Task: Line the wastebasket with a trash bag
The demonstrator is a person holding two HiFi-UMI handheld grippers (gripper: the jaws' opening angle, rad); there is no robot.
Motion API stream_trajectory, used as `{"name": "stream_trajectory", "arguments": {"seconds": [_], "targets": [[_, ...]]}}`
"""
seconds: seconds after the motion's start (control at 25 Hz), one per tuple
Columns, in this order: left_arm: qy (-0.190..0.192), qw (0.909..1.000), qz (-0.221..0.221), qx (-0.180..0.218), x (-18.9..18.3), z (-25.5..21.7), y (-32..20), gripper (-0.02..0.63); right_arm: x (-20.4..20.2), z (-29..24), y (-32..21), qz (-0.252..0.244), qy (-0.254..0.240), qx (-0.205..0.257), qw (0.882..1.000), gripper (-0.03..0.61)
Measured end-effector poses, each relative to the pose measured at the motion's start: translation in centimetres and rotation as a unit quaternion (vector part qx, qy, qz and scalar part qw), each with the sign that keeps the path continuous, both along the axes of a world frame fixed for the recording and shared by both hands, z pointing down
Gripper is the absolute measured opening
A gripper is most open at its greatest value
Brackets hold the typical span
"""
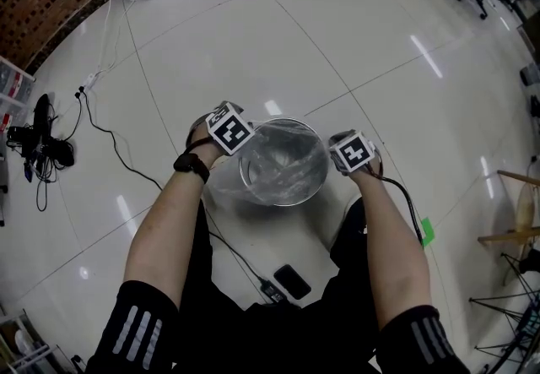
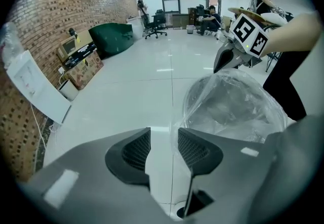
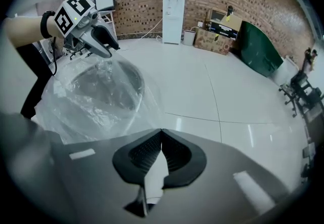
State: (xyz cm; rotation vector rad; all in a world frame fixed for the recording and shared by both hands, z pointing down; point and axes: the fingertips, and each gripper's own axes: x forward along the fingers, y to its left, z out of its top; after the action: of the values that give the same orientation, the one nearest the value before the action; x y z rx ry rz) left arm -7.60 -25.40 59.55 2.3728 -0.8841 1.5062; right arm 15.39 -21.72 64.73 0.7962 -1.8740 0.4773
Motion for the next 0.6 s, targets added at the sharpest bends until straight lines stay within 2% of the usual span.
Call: {"name": "stream_trajectory", "arguments": {"seconds": [0.16, 0.32, 0.44, 0.56, 0.6], "targets": [[0.001, 0.9999, -0.012, -0.002, -0.5, 0.5, -0.5, 0.163, -0.4, 0.3, -1.2, 0.014, -0.012, 0.008, 1.000, 0.008], [0.002, 0.9996, -0.015, -0.024, -0.3, 1.8, -0.1, 0.163, -0.9, 1.4, -0.6, 0.004, -0.017, -0.016, 1.000, 0.009], [0.010, 0.9988, -0.035, -0.032, -0.7, 2.4, -0.2, 0.158, -0.8, 1.9, -0.1, 0.009, -0.032, -0.033, 0.999, 0.013], [0.013, 0.9985, -0.038, -0.037, -0.9, 2.6, -0.4, 0.160, -0.4, 1.8, -0.2, 0.027, -0.040, -0.041, 0.998, 0.084], [0.011, 0.9987, -0.032, -0.037, -0.8, 2.5, -0.4, 0.160, -0.5, 1.5, -0.4, 0.025, -0.042, -0.038, 0.998, 0.088]]}}
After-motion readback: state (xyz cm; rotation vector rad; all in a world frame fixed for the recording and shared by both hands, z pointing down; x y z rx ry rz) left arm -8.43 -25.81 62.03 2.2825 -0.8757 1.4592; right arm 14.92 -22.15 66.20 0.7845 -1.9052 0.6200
